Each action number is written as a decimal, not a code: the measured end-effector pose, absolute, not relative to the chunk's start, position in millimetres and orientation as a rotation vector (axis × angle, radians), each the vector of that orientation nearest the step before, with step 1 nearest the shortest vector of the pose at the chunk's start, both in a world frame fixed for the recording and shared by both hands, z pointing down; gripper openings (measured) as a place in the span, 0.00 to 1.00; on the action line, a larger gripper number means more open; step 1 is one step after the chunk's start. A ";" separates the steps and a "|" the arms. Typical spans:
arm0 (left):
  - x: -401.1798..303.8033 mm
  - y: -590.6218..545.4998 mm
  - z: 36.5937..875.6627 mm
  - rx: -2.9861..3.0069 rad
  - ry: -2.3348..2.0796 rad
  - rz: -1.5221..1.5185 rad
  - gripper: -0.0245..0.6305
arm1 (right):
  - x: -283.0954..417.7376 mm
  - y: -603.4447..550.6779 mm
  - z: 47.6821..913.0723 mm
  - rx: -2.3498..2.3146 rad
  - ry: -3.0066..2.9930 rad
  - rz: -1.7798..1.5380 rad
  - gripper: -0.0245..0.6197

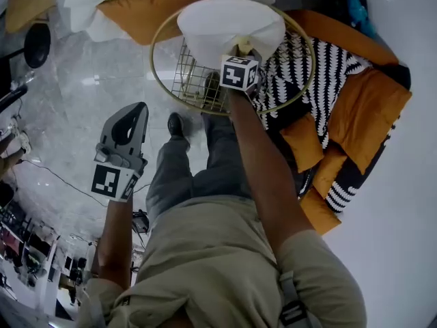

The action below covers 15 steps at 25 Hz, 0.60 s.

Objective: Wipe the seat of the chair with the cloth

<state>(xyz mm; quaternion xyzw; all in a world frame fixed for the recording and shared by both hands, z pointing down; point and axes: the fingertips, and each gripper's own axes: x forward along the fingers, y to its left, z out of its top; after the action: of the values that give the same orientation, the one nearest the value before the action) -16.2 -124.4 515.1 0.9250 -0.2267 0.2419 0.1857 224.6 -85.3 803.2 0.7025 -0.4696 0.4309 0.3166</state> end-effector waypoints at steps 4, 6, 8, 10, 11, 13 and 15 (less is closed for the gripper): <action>-34.3 -122.6 521.7 2.578 -0.676 0.706 0.06 | 136.1 -117.5 825.2 1.597 -1.397 1.148 0.18; -39.0 -122.4 522.2 2.570 -0.696 0.704 0.06 | 95.6 -131.9 825.7 1.473 -1.496 1.134 0.18; -40.5 -123.6 521.0 2.569 -0.713 0.686 0.06 | 73.7 -143.2 822.8 1.425 -1.549 1.117 0.18; -42.8 -125.5 520.9 2.564 -0.725 0.675 0.06 | 69.7 -147.4 823.6 1.419 -1.556 1.116 0.18; -44.0 -126.3 521.2 2.561 -0.729 0.672 0.06 | 73.1 -145.9 826.0 1.416 -1.549 1.114 0.18; -44.5 -127.1 522.2 2.559 -0.733 0.670 0.06 | 91.4 -135.5 834.6 1.408 -1.517 1.100 0.18; -42.3 -127.0 522.5 2.560 -0.730 0.669 0.06 | 125.0 -116.6 843.6 1.424 -1.457 1.094 0.18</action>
<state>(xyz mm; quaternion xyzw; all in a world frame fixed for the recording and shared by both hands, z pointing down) -42.3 -127.0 522.5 0.9144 -0.2606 0.2390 0.1969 125.0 -116.6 843.6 0.5637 -0.5766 0.4332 0.4027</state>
